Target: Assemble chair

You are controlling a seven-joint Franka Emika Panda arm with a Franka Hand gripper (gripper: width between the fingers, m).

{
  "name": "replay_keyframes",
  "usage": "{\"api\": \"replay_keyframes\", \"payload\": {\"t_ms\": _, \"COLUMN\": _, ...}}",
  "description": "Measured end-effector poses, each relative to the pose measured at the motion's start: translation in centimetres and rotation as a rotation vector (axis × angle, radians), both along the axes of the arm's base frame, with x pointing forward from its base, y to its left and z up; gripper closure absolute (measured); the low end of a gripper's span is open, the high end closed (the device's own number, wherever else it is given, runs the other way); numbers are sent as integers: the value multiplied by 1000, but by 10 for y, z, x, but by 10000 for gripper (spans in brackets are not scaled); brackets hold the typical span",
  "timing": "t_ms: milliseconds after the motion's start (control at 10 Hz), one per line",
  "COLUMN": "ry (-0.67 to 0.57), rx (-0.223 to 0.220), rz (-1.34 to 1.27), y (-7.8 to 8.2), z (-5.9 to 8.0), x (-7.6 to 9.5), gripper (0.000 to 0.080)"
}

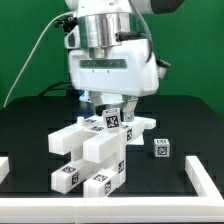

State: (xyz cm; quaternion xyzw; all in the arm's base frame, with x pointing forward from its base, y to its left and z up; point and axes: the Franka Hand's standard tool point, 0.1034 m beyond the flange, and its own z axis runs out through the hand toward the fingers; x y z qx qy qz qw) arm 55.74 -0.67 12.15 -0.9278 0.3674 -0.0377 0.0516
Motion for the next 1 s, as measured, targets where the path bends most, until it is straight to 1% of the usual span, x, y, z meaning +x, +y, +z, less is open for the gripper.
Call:
{"api": "replay_keyframes", "payload": {"t_ms": 200, "ry": -11, "rx": -32, "rz": 293, "y": 0, "z": -1, "x": -2, "gripper": 150}}
{"api": "replay_keyframes", "payload": {"t_ms": 300, "ry": -12, "rx": -33, "rz": 301, "y": 0, "z": -1, "x": -2, "gripper": 150}}
{"api": "replay_keyframes", "payload": {"t_ms": 500, "ry": -20, "rx": -51, "rz": 449, "y": -1, "z": -1, "x": -2, "gripper": 150}}
{"api": "replay_keyframes", "payload": {"t_ms": 600, "ry": -19, "rx": -49, "rz": 436, "y": -1, "z": -1, "x": -2, "gripper": 150}}
{"api": "replay_keyframes", "payload": {"t_ms": 700, "ry": -18, "rx": -48, "rz": 426, "y": -1, "z": -2, "x": -2, "gripper": 272}}
{"api": "replay_keyframes", "payload": {"t_ms": 800, "ry": -18, "rx": -47, "rz": 424, "y": 0, "z": -1, "x": -2, "gripper": 411}}
{"api": "replay_keyframes", "payload": {"t_ms": 900, "ry": -16, "rx": -44, "rz": 392, "y": 0, "z": -2, "x": -2, "gripper": 518}}
{"api": "replay_keyframes", "payload": {"t_ms": 1000, "ry": -11, "rx": -33, "rz": 304, "y": 0, "z": -2, "x": -2, "gripper": 518}}
